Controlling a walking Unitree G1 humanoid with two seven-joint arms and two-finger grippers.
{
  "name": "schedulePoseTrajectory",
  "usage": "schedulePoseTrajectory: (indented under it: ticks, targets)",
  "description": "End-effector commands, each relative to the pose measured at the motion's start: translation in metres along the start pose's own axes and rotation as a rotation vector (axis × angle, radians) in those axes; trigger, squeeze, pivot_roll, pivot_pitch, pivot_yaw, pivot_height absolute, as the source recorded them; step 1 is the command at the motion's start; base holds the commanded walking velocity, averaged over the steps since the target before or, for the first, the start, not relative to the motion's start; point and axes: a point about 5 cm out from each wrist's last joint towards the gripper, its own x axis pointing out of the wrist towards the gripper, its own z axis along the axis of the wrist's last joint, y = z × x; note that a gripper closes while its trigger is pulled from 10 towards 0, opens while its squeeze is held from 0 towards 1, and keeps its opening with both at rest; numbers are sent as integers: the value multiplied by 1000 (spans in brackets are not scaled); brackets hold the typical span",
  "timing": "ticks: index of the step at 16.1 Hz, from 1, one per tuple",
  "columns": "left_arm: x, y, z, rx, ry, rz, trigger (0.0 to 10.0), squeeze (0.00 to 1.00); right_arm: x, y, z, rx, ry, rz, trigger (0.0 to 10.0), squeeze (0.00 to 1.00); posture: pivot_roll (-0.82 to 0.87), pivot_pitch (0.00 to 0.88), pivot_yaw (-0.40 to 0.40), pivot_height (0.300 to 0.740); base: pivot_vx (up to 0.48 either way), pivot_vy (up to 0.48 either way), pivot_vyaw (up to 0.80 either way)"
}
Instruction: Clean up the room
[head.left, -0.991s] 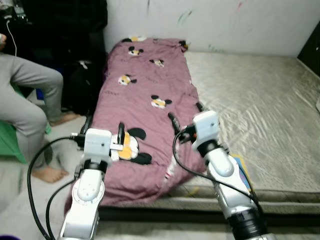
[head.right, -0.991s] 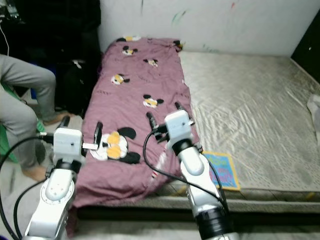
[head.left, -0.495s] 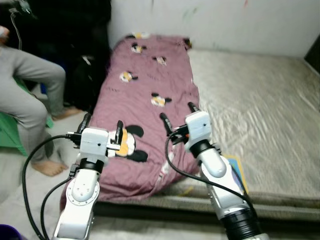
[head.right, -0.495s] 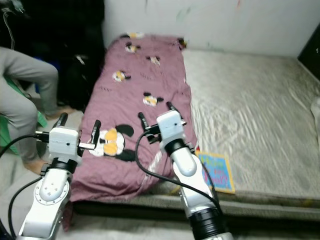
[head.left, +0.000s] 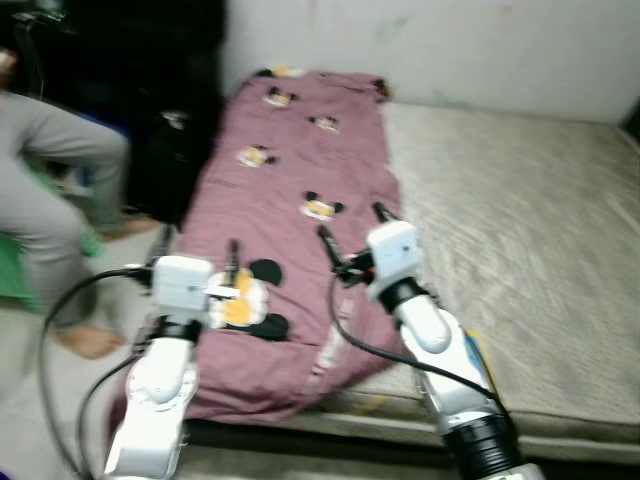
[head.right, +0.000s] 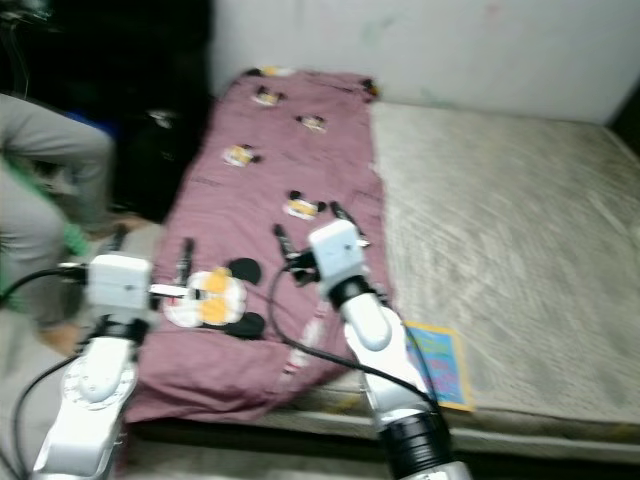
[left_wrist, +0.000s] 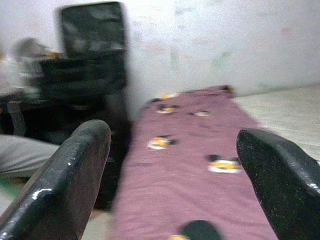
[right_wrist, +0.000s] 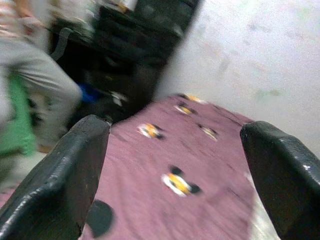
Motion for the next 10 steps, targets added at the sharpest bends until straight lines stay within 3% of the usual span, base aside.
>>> schedulePoseTrajectory:
  ticks: [1,5,10]
  targets:
    - [-1,4,-1,7,9,10,10000,0,1,2,0,10,-3,5,10000,0,-16,46,-74,740,0,0,0]
    - [0,5,-3,11,26,29,10000,0,1,2,0,14,-3,2,10000,0,-16,47,-74,740,0,0,0]
    - [0,4,-2,13,22,27,10000,0,-1,3,-2,17,4,2,10000,0,-18,54,-73,740,0,-359,0]
